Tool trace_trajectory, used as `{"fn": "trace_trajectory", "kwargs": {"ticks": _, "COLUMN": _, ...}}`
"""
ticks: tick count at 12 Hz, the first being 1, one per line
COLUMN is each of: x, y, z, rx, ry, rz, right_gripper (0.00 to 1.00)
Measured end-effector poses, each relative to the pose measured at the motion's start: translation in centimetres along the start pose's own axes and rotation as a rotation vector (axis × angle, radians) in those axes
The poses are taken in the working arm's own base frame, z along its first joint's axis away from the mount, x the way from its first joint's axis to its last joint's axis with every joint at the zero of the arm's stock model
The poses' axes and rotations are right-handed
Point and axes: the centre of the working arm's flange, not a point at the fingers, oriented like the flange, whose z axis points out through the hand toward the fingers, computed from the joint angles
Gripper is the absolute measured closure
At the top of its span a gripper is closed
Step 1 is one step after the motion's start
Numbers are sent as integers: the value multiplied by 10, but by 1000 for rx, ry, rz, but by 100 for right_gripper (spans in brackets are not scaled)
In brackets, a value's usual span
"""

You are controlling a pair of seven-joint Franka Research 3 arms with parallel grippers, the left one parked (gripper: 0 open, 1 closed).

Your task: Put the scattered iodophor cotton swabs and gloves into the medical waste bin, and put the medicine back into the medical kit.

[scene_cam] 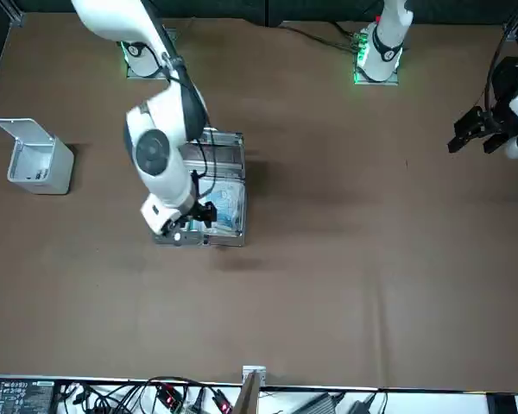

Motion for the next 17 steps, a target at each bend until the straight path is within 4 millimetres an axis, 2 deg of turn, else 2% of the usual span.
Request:
{"fn": "trace_trajectory", "kwargs": {"ticks": 2, "x": 5, "y": 29, "z": -37, "rx": -4, "ry": 5, "rz": 37, "right_gripper": 0}}
{"fn": "trace_trajectory", "kwargs": {"ticks": 4, "x": 12, "y": 67, "z": -70, "rx": -5, "ry": 12, "rz": 34, "right_gripper": 0}}
{"fn": "trace_trajectory", "kwargs": {"ticks": 8, "x": 8, "y": 132, "z": -120, "rx": -26, "ry": -29, "rz": -12, "right_gripper": 0}}
{"fn": "trace_trajectory", "kwargs": {"ticks": 9, "x": 4, "y": 146, "z": -131, "rx": -32, "ry": -50, "rz": -5, "right_gripper": 0}}
{"fn": "trace_trajectory", "kwargs": {"ticks": 10, "x": -8, "y": 167, "z": -155, "rx": -42, "ry": -82, "rz": 11, "right_gripper": 0}}
{"fn": "trace_trajectory", "kwargs": {"ticks": 13, "x": -24, "y": 196, "z": -190, "rx": -46, "ry": -92, "rz": 35, "right_gripper": 0}}
{"fn": "trace_trajectory", "kwargs": {"ticks": 17, "x": -54, "y": 243, "z": -211, "rx": -45, "ry": -106, "rz": 14, "right_gripper": 0}}
